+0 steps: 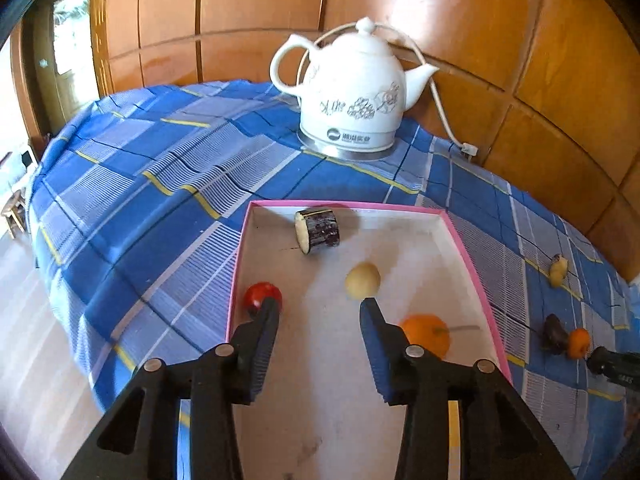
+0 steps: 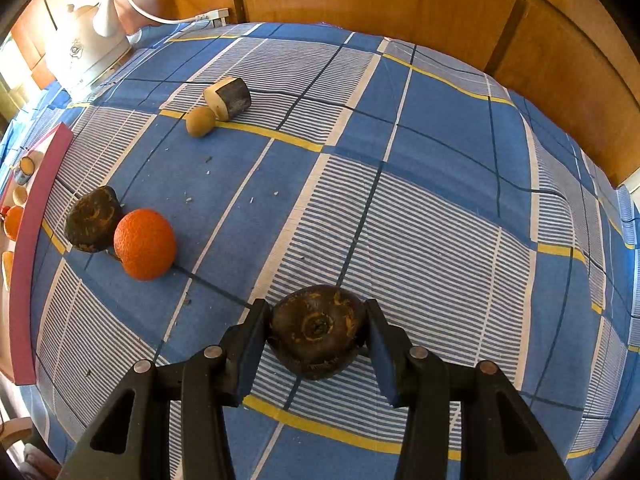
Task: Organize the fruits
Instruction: 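Carry the yellow fruit into the tray and open the left gripper, then lift the dark round fruit with the right gripper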
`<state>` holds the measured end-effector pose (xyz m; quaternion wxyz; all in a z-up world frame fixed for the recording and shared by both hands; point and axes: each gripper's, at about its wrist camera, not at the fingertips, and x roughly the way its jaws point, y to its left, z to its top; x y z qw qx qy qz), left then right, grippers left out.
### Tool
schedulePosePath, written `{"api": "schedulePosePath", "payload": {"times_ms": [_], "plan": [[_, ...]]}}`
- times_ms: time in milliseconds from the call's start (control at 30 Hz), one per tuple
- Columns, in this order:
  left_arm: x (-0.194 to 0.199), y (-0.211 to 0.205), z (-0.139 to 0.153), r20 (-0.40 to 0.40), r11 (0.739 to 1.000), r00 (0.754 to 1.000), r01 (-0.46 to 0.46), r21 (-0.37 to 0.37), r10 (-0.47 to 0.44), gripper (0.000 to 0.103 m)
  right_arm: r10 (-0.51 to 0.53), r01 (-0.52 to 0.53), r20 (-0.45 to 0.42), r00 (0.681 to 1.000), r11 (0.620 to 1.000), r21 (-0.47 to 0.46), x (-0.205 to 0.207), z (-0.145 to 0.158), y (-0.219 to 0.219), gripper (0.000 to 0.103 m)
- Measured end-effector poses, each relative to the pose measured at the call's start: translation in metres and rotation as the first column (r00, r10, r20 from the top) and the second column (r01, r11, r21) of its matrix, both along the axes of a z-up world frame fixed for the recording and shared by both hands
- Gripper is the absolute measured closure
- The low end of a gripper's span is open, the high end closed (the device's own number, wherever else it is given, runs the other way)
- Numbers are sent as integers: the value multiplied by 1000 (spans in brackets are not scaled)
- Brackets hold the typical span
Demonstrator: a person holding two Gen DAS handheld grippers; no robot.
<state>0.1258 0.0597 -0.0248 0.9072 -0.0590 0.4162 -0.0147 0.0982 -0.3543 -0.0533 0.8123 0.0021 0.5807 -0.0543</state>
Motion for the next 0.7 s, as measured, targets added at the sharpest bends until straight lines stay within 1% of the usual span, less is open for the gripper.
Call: {"api": "schedulePosePath", "payload": {"times_ms": [133,333,533,700], "plan": [[-22,-12,6,22,1000,1000,17,7,-17,60,1,-1,0,1000,1000,-5,0,0,1,55],[-50,-35,12,47,997,996,71,12,-72,59,4,-4,0,1000,1000,-13,0,0,3,55],[-66,-53,14,55,992,991,118,34,-120,58,4,-4,1,1000,1000,-15,0,0,2,55],[-74,-59,14,54,990,988,140,30,-142,58,6,-6,1,1000,1000,-17,0,0,3,55]]}}
